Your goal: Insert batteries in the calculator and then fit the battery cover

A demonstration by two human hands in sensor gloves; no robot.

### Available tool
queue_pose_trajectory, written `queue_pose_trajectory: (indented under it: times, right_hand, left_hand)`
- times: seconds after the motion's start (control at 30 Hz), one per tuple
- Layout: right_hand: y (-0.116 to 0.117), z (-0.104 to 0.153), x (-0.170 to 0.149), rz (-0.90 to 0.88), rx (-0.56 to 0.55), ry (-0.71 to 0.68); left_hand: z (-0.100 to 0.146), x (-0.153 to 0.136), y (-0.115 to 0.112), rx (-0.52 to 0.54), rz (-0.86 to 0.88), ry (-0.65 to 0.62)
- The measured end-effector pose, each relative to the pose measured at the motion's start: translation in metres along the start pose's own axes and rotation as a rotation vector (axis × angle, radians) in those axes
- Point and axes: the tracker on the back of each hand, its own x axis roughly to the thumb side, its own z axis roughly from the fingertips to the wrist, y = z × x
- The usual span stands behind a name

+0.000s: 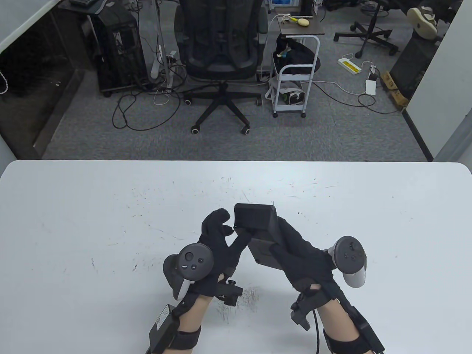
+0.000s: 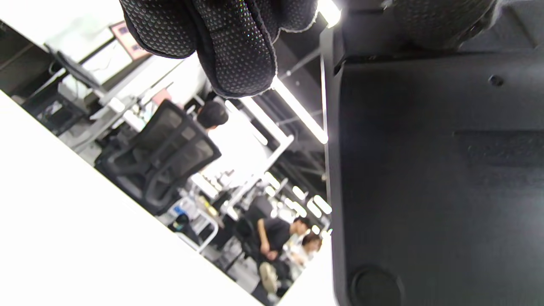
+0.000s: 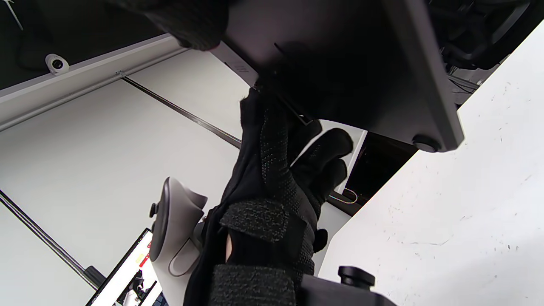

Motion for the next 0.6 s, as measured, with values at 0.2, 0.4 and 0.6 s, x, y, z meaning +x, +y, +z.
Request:
queue_pose_trajectory:
  times: [0.2,0.4,0.6]
  right_hand:
    - [0.0008,-0.0001,0.0009,-0.016,0.013,-0.005]
    - [0.0006,-0.0001,0.0013,-0.016,0.018,-0.004]
    - [0.0004,0.0001,0.0015,-0.011,0.025,-0.005]
  left_hand:
    - [-0.0035,-0.0055,0.0011,-0.075,0.037,0.003]
    - [-0.0037,-0.0063,0.0023,-0.07,0.011,-0.003]
    - [-0.0029,-0.0055,0.0022,-0.066,0.008,-0.009]
